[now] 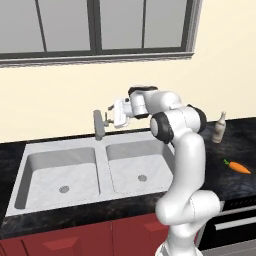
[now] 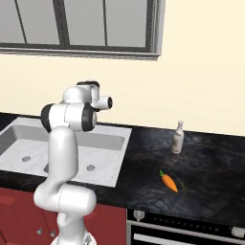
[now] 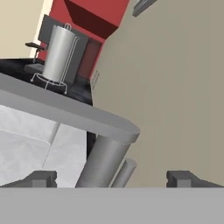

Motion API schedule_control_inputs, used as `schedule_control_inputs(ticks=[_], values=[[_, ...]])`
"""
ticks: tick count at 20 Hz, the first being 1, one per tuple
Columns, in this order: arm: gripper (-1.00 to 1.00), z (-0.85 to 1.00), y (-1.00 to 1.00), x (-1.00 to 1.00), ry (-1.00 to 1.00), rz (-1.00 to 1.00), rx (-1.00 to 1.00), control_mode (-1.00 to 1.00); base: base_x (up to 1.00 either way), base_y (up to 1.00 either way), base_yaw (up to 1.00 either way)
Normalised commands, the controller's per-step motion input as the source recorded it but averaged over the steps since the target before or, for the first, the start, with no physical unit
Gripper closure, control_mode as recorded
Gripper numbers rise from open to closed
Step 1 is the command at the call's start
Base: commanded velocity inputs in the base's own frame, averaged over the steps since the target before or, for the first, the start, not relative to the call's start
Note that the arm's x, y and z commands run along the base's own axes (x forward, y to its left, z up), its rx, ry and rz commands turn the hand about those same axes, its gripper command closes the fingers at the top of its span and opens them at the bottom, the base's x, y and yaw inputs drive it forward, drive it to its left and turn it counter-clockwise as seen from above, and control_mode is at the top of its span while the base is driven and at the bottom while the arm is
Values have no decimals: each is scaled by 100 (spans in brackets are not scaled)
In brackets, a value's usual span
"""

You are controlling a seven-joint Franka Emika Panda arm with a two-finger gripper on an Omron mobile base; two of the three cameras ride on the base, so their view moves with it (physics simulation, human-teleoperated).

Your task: Turn on the sink faucet. Then move the carrot from the counter to the sink. Turn off the sink. Move the vegetable from the sink to the pot next to the stove. Finally move the pot to the front right burner.

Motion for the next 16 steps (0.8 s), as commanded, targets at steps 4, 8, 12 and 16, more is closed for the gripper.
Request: schedule_control_inputs(ticks=[4, 8, 12, 16], values=[[-100, -10, 10, 7, 4, 3, 0, -100, 0, 0, 0], [-100, -14, -7, 28, 5, 0, 1, -100, 0, 0, 0], [-100, -15, -8, 23, 9, 0, 4, -100, 0, 0, 0], [-100, -17, 0, 0, 9, 0, 3, -100, 0, 0, 0]])
